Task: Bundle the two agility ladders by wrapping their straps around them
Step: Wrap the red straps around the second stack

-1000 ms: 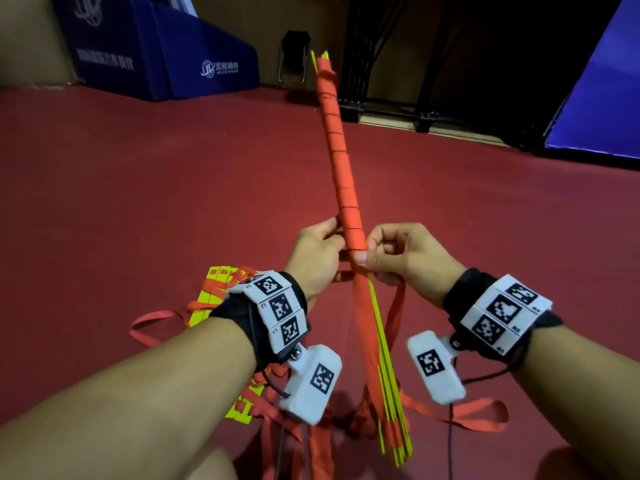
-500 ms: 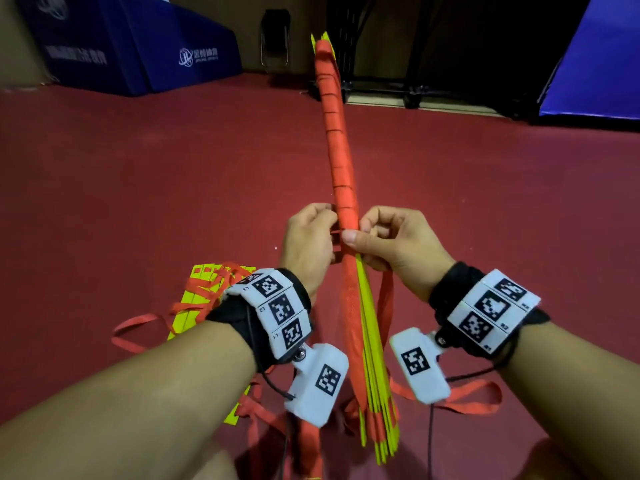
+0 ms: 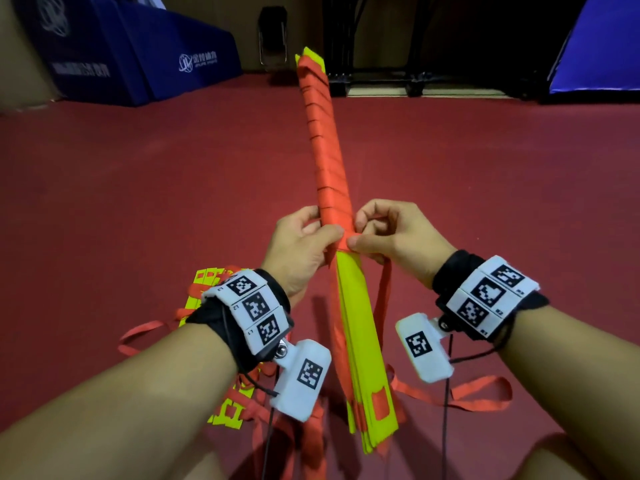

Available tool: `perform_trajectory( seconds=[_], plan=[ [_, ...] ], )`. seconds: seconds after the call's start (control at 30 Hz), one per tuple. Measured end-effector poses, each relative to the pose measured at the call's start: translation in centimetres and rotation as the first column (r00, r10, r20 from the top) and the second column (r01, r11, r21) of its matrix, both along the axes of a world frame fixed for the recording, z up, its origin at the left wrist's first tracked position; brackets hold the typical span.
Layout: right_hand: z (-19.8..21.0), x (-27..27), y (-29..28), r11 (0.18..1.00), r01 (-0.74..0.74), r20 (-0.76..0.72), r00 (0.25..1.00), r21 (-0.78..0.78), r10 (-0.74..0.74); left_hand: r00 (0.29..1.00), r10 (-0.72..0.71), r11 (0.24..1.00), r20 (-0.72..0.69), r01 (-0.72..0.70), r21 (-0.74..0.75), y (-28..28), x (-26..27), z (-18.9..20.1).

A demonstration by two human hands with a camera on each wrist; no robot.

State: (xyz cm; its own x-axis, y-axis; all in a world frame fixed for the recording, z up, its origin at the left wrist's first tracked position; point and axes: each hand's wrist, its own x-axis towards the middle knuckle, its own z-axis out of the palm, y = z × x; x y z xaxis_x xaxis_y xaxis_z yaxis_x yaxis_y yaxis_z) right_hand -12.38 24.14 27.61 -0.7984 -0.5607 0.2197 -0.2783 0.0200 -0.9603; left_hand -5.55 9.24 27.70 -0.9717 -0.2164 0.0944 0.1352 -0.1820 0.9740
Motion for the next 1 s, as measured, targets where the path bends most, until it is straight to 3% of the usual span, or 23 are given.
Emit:
perform_trajectory(
  seconds=[0.17, 0.37, 0.6, 0.8, 0.93, 1.0],
  plan=[
    [-0.1, -0.5, 0.1, 0.984, 0.067, -0.092, 0.994, 0.166, -0.052, 0.999, 0.026, 0.998, -0.019, -0.028, -0.056, -0.4, 0.1, 0.1],
    [-0.2, -0.5, 0.2, 0.927, -0.027, -0.151, 0.985, 0.374, 0.089, 0.998, 0.063, 0.997, 0.027, -0.061, -0.044, -1.4, 0.5, -0.1],
    [-0.7, -0.2, -0.1, 0.960, -0.101, -0.082, 0.989, 0.263, 0.126, 0.999, 0.024, 0.998, 0.046, -0.021, -0.055, -2.6, 0.6, -0.2],
    [-1.2, -0.1, -0.6, 0.973, -0.148, -0.042, 0.987, 0.178, 0.158, 0.996, -0.085, 0.996, 0.019, 0.084, 0.025, -3.6, 0.9, -0.6],
    [-1.3, 0.1, -1.4, 0.987, -0.133, -0.040, 0.990, 0.087, 0.137, 0.999, 0.001, 0.989, 0.046, -0.007, 0.146, -3.9, 0.5, -0.9],
    [-1.1, 0.4, -1.9, 0.995, -0.096, -0.071, 0.993, 0.037, 0.099, 0.997, 0.030, 0.992, 0.076, -0.039, 0.121, -4.0, 0.3, -1.5]
  ],
)
